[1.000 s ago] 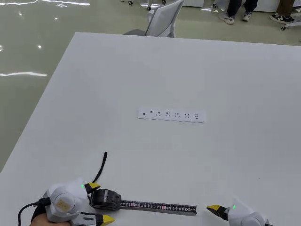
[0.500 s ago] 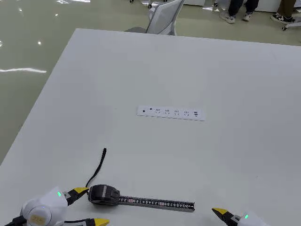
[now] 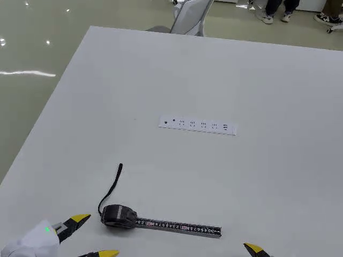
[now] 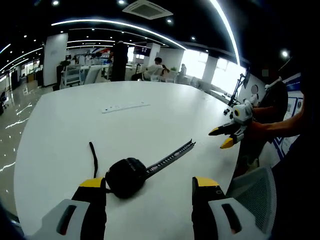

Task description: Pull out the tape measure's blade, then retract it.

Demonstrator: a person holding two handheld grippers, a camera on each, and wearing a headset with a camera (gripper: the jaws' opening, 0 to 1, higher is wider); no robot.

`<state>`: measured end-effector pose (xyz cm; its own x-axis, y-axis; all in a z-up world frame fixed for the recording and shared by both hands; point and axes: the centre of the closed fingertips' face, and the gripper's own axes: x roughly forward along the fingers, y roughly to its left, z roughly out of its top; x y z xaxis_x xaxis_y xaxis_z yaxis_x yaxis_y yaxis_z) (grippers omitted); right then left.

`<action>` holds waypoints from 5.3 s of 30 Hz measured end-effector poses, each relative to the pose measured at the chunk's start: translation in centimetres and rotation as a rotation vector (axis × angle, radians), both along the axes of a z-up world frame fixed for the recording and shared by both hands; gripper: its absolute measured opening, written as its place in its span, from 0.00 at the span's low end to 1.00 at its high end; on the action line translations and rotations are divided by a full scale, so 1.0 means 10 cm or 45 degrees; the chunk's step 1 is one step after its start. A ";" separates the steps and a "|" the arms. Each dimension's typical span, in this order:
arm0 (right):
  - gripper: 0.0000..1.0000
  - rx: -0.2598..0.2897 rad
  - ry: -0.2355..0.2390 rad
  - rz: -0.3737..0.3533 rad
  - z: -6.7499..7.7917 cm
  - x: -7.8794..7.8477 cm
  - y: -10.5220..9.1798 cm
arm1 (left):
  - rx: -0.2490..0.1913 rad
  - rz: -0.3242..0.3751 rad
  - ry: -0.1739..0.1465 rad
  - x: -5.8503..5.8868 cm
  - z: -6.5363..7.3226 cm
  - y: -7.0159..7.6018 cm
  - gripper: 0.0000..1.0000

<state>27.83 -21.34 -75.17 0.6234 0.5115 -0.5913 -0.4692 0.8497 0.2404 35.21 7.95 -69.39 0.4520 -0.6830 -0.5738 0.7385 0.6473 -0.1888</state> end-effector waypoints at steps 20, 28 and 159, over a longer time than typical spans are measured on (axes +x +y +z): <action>0.67 -0.019 0.046 -0.024 -0.05 -0.19 -0.03 | -0.002 0.007 0.020 -0.05 0.04 -0.01 0.68; 0.66 -0.034 0.056 -0.010 -0.09 -0.18 -0.06 | -0.007 0.029 0.058 -0.06 0.00 0.03 0.68; 0.14 -0.322 -0.050 0.731 -0.69 0.75 0.08 | 0.216 0.675 0.320 0.59 -1.13 -0.20 0.68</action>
<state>35.29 -20.53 -82.07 0.3146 0.6187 -0.7199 -0.8722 0.4877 0.0381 41.14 5.99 -80.69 0.5422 -0.2915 -0.7881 0.2535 0.9509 -0.1774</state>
